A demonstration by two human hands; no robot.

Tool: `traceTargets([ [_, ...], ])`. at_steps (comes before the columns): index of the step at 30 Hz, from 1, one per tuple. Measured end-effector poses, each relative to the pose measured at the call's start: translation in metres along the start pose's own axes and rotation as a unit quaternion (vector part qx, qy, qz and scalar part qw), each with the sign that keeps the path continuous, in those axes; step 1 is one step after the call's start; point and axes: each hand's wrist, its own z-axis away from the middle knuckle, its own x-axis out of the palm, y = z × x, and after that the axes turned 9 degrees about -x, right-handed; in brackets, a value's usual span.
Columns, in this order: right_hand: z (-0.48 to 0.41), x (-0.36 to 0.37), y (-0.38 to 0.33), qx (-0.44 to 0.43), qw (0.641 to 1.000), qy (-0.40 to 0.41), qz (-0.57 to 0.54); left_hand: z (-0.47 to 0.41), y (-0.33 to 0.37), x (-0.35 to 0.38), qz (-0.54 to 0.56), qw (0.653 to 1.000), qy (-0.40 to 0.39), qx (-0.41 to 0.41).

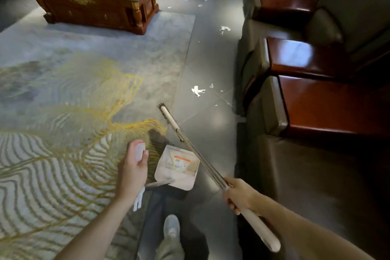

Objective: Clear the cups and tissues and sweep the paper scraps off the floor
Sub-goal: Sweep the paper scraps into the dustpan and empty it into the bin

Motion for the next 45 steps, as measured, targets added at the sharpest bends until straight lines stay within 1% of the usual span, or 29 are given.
traceTargets([
  [2, -0.024, -0.017, -0.009, 0.016, 0.999, 0.034, -0.027, -0.034, 0.011, 0.012, 0.005, 1.0, -0.01, 0.013],
  [4, -0.046, -0.036, -0.023, 0.02, 0.997, 0.072, -0.014, -0.069, 0.023, 0.025, 0.01, 0.999, -0.026, 0.015],
  [8, -0.081, -0.072, -0.048, 0.029, 0.997, 0.071, -0.001, -0.134, 0.044, 0.05, -0.006, 0.999, -0.046, 0.028],
  [13, -0.143, -0.126, -0.073, 0.034, 0.993, 0.109, 0.014, -0.216, 0.069, 0.093, -0.03, 0.997, -0.068, 0.03],
  [17, -0.225, -0.198, -0.112, 0.027, 0.988, 0.144, 0.046, -0.291, 0.097, 0.144, -0.045, 0.996, -0.08, 0.023],
  [19, -0.26, -0.234, -0.136, 0.007, 0.985, 0.162, 0.053, -0.319, 0.111, 0.164, -0.056, 0.994, -0.09, 0.013],
  [21, -0.305, -0.283, -0.161, -0.003, 0.984, 0.166, 0.06, -0.356, 0.13, 0.195, -0.056, 0.993, -0.099, -0.001],
  [24, -0.364, -0.352, -0.198, 0.007, 0.982, 0.171, 0.075, -0.407, 0.159, 0.232, -0.076, 0.992, -0.101, -0.004],
  [29, -0.444, -0.432, -0.236, 0.038, 0.977, 0.163, 0.129, -0.485, 0.192, 0.273, -0.117, 0.988, -0.098, 0.004],
  [33, -0.49, -0.462, -0.248, 0.068, 0.977, 0.139, 0.147, -0.532, 0.206, 0.302, -0.139, 0.986, -0.095, -0.004],
  [37, -0.524, -0.473, -0.255, 0.071, 0.978, 0.098, 0.17, -0.577, 0.22, 0.331, -0.16, 0.981, -0.103, 0.015],
  [39, -0.535, -0.471, -0.261, 0.066, 0.976, 0.068, 0.196, -0.607, 0.223, 0.34, -0.16, 0.982, -0.105, 0.01],
  [42, -0.542, -0.459, -0.272, 0.055, 0.961, 0.014, 0.269, -0.637, 0.223, 0.347, -0.148, 0.984, -0.094, -0.01],
  [45, -0.531, -0.445, -0.278, 0.051, 0.95, -0.043, 0.306, -0.649, 0.228, 0.355, -0.146, 0.983, -0.112, -0.001],
])
